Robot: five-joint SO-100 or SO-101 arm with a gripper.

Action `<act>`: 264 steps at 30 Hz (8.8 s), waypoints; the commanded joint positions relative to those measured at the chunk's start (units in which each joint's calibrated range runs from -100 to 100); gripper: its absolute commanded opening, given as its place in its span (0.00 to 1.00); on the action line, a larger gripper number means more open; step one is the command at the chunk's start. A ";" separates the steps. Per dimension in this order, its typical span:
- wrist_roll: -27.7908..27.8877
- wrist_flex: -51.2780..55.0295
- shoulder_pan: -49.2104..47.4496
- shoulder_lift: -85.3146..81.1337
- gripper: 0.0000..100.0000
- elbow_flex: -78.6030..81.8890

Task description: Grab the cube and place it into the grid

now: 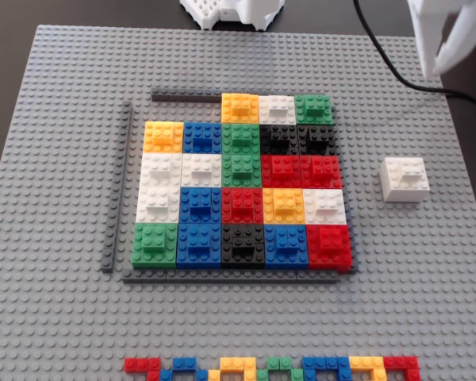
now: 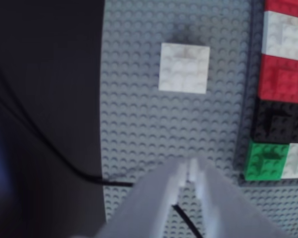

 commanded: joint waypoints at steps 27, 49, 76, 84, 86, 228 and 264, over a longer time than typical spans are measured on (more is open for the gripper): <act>-0.24 -2.66 3.97 19.70 0.31 -11.22; -0.15 -4.47 4.56 22.89 0.31 -10.49; -0.44 -2.91 3.45 23.49 0.30 -14.66; -0.49 -3.10 2.93 23.83 0.30 -14.66; -0.54 -3.20 2.86 24.00 0.30 -14.66; 22.86 -14.14 39.55 -31.11 0.03 64.00; 22.12 -16.44 39.25 -29.14 0.14 64.99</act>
